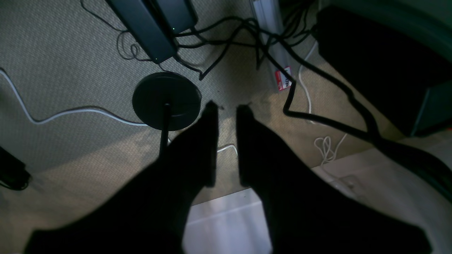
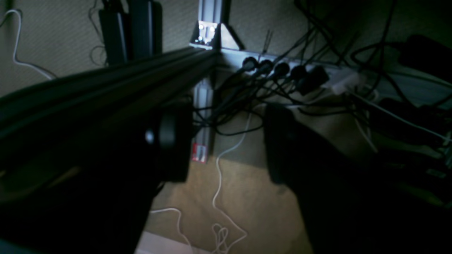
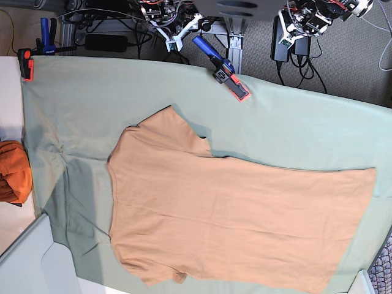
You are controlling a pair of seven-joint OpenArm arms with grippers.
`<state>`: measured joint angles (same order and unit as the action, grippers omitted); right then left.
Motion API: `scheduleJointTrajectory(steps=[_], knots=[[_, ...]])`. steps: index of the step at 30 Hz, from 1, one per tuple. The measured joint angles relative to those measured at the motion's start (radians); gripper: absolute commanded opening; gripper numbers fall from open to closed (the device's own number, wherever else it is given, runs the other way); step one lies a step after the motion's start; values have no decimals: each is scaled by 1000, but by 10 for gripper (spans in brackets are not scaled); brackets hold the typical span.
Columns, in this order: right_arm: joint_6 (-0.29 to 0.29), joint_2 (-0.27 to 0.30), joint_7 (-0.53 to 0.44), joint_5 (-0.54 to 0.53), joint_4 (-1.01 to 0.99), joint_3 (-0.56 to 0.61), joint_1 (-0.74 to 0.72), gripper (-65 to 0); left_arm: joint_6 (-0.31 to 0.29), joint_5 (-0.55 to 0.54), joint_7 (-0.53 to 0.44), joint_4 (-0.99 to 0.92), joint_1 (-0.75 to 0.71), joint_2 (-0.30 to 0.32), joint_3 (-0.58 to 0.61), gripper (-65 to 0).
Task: Fold the T-shirt properly
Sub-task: 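Move the right gripper down toward the T-shirt's shoulder seam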
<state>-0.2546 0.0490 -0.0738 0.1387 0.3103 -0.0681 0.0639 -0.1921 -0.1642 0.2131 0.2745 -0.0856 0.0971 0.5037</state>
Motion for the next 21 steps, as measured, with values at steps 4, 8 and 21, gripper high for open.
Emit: scheduleJointTrajectory(steps=[4,8,21], knots=[[-6,1,0,0,0,0,0,-321,0,8,0,0,-2,0,0,-522],[-11,6,-1,0,5,0,18,-321,-1,8,0,6,-21,0,0,-522],[-24,87,19,0,340,-2,290,-321,-31,3,17,380,-240,114,-134,-522]])
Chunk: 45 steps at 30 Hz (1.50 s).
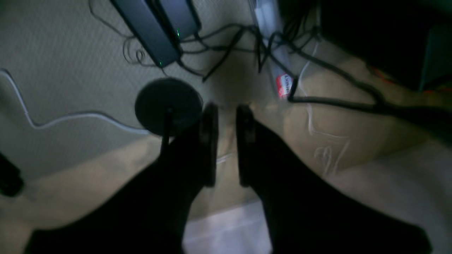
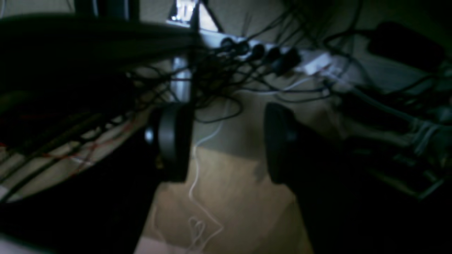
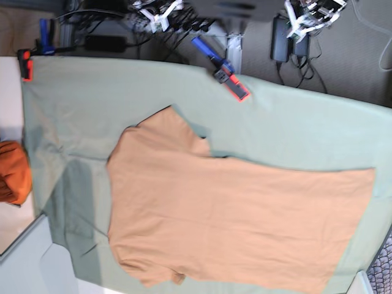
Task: Fold the T-shirt properly
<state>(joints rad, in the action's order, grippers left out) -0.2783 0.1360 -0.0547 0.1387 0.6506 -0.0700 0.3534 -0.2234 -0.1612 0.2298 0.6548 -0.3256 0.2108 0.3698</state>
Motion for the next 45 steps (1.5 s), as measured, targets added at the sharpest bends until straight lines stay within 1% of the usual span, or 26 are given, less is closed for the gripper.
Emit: scheduleJointTrajectory(steps=[1,3,6,8,11,14,17,18,20,22,24,26,27,30,32,33,36,40,45], knots=[[-3,9,21,1,48,0,30,-321,-37,-13,6,48,-28,9,-44,-522],[-6,28,88,-39,140,0,85,-321,-118,-31,11,143,-85,26,-135,-522],[-10,61,145,-150,278,1,167,-321,-203,-95,30,291,-174,45,-259,-521],[-10,89,196,-201,386,2,225,-321,-228,-159,69,394,-231,56,-320,-521],[-10,132,258,-268,553,0,315,-321,-235,-243,106,548,-315,73,-394,-520],[-11,167,308,-321,726,-4,401,-321,-242,-267,139,697,-393,93,-454,-520],[-12,186,358,-364,906,-31,482,-321,-319,-268,158,846,-455,103,-513,-520],[-13,189,369,-381,966,-47,505,-321,-338,-285,172,896,-472,102,-534,-520],[-14,192,402,-427,1083,-83,544,-321,-346,-354,221,987,-503,102,-573,-519],[-14,194,441,-486,1196,-132,568,-321,-346,-425,278,1067,-529,106,-606,-499],[-13,194,473,-561,1296,-187,575,-321,-346,-453,323,1137,-542,120,-632,-448],[-14,194,472,-637,1374,-244,564,-321,-346,-469,338,1193,-550,143,-660,-404],[-15,193,474,-660,1405,-271,552,-321,-346,-473,336,1217,-558,155,-671,-394],[-14,193,475,-704,1440,-334,471,-321,-347,-480,341,1256,-582,185,-691,-394],[-5,193,475,-706,1431,-341,398,-321,-348,-481,346,1273,-592,206,-692,-394],[-3,193,474,-706,1417,-341,362,-321,-348,-483,343,1278,-597,215,-692,-394],[0,168,480,-700,1359,-341,256,-321,-350,-484,342,1281,-614,236,-692,-394],[1,143,486,-698,1259,-340,131,-321,-351,-467,348,1281,-644,236,-692,-394],[1,110,487,-713,1063,-340,-30,-321,-352,-453,346,1281,-691,236,-692,-394]])
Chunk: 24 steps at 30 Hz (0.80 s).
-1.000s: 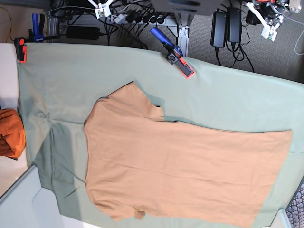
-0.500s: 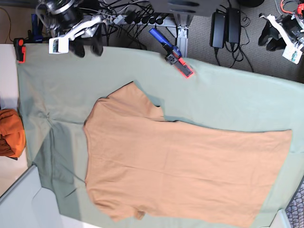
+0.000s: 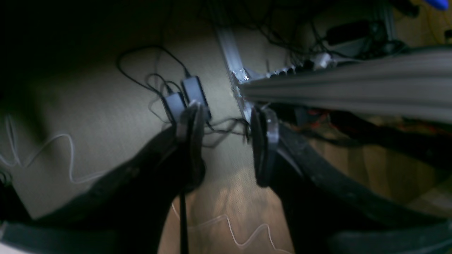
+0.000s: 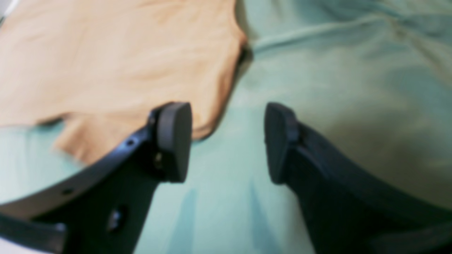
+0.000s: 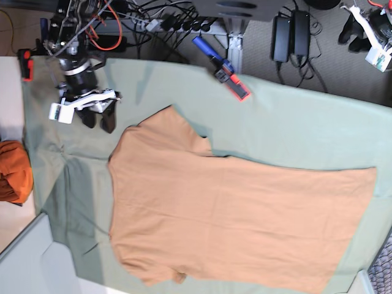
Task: Fold the T-shirt properly
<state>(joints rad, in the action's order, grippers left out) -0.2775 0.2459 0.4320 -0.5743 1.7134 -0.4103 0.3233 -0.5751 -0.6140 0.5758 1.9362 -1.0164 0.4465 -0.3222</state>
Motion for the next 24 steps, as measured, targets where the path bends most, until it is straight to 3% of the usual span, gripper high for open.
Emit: scheduleJointTrajectory(steps=[7,17,20,22,24], knots=[[-3,-50,50,-28,-168,59,-124,-321,-1,-9,3,0,-14,0,-43,-394],[-5,-172,28,-6,-180,163,-152,-321,-1,-73,3,0,-15,0,-134,-393],[-5,-206,24,-5,-180,166,-152,-323,-1,-96,3,0,-14,0,-135,-328],[-5,-216,22,14,-180,166,-152,-384,-1,-115,4,0,-9,-1,-135,-284],[-5,-216,35,22,-180,167,-152,-536,-1,-114,8,0,16,0,-135,-284]])
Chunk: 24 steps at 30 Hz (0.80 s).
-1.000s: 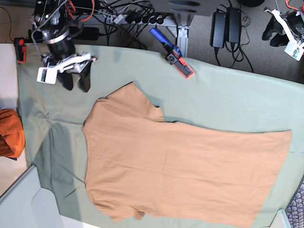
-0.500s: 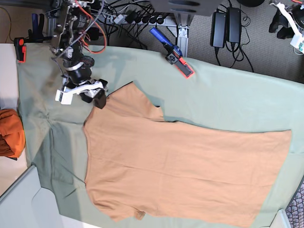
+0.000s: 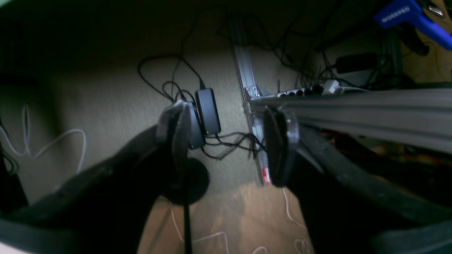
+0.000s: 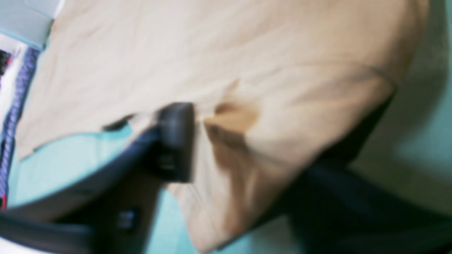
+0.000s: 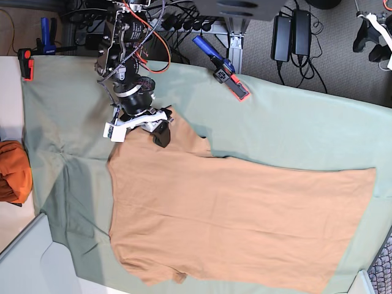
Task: Fold the T-shirt properly
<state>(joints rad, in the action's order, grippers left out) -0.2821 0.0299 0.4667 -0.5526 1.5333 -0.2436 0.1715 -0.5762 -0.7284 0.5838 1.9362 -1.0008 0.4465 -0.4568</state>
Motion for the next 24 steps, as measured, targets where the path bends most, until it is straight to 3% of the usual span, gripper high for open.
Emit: scheduleJointTrajectory(steps=[1,2,12,19,24], knots=[[0,0,5,24,0,0,1,-622,0,-3,-3,0,18,2,0,-284],[0,0,5,50,-1,0,2,-650,0,-4,-4,0,34,8,0,-285],[-1,0,-3,116,1,2,0,-650,21,2,-4,-23,215,123,2,-284],[-1,0,-3,116,1,2,0,-650,24,-32,-2,-262,478,206,13,-284],[-1,0,-3,117,1,2,0,-650,29,-56,-5,-481,700,227,100,-284]])
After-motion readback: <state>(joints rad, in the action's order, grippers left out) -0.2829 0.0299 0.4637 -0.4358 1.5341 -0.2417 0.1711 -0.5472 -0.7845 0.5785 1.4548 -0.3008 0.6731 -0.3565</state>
